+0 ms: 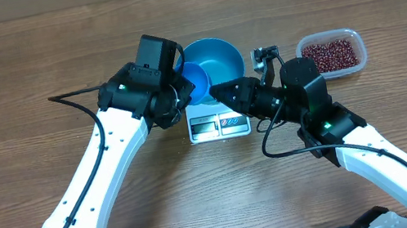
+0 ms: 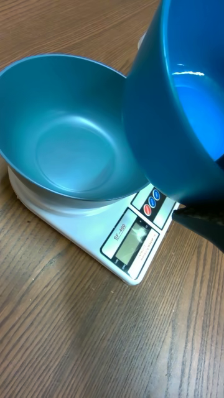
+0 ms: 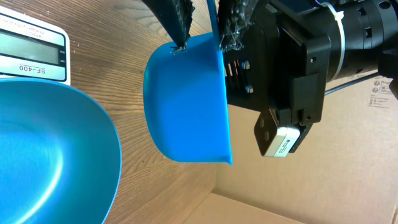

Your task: Scoop item into bowl and weigh 150g on scale

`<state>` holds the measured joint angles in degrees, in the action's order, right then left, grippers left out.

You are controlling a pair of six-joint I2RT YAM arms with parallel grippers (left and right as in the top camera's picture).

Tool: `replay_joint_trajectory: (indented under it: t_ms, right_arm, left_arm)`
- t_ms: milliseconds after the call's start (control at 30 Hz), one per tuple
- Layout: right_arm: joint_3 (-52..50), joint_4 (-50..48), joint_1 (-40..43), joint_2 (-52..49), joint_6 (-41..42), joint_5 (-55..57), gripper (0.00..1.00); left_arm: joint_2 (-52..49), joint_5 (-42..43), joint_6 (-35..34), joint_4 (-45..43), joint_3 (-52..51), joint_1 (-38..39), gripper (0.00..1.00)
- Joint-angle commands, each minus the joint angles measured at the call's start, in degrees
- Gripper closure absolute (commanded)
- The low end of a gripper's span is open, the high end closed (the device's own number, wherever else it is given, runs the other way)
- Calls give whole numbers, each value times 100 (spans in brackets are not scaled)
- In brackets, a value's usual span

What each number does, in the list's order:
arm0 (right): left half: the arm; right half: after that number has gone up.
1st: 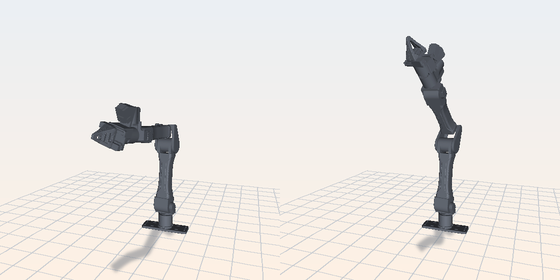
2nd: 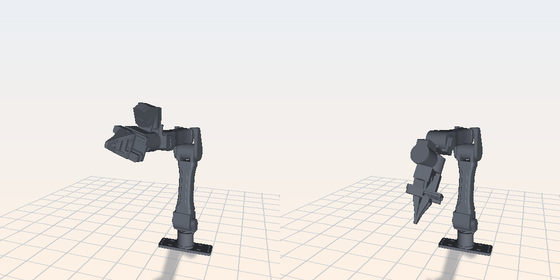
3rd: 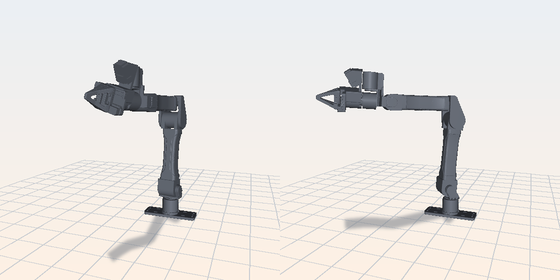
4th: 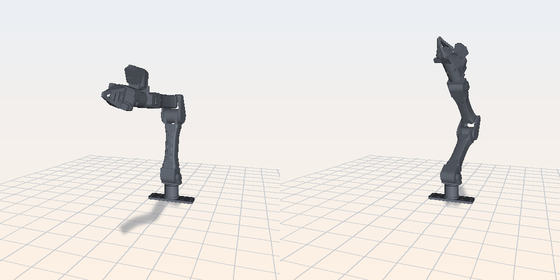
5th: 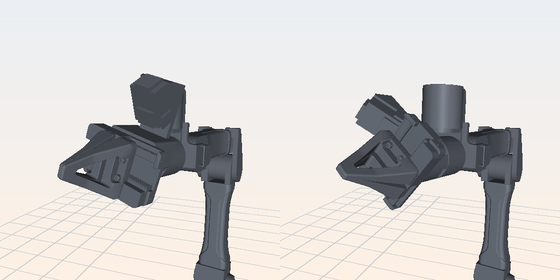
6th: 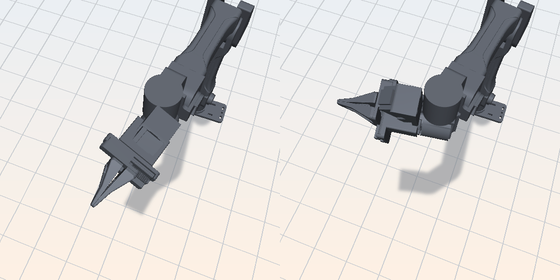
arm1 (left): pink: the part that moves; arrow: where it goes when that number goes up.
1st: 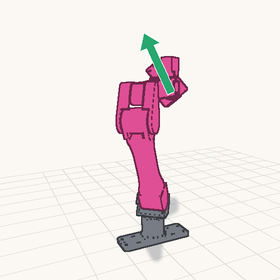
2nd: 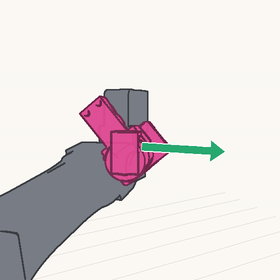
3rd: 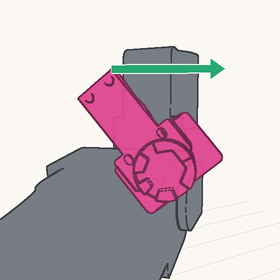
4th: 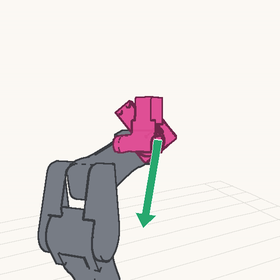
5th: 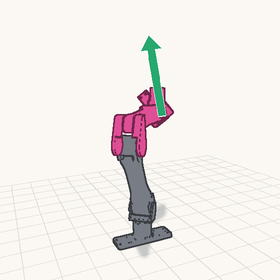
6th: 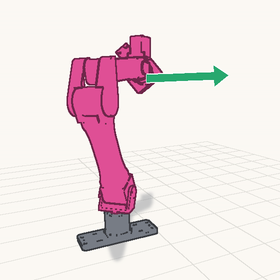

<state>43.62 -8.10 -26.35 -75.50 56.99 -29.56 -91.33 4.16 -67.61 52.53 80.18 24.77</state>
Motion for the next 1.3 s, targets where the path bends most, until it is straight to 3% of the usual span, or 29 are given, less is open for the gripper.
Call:
replay_joint_trajectory:
  t_ms: [0, 200, 333, 467, 500, 600, 767, 867, 1267]
  right_arm:
    - [107, 42, -15, -7, -20, 168, 86]
    - [107, 37, -15, -7, -17, 173, 96]
    - [107, 33, -15, -7, -15, 195, 96]
    - [107, 28, -15, -7, -15, 192, 96]
    - [107, 17, -15, -7, -15, 192, 96]
    - [107, 2, -15, -7, -17, 192, 96]
    - [107, 2, 33, -4, -44, 188, 96]
    - [109, 11, 308, 15, -177, -17, 96]
    - [109, 258, 2046, 608, -667, -1703, 96]
  left_arm:
    - [-28, -39, -72, -2, -11, 33, 95]
    - [-28, -37, -74, -4, -11, 33, 95]
    - [-28, -33, -72, -2, -13, 33, 93]
    - [-28, -33, -76, -9, -11, 33, 71]
    - [-28, -35, -76, -13, -11, 33, 56]
    - [-28, -33, -74, -33, -11, 33, 45]
    - [-26, -26, -13, -155, -9, -2, 43]
    - [15, 2, 358, -188, 81, -125, 45]
    - [614, 490, 2780, -181, 579, -297, 52]
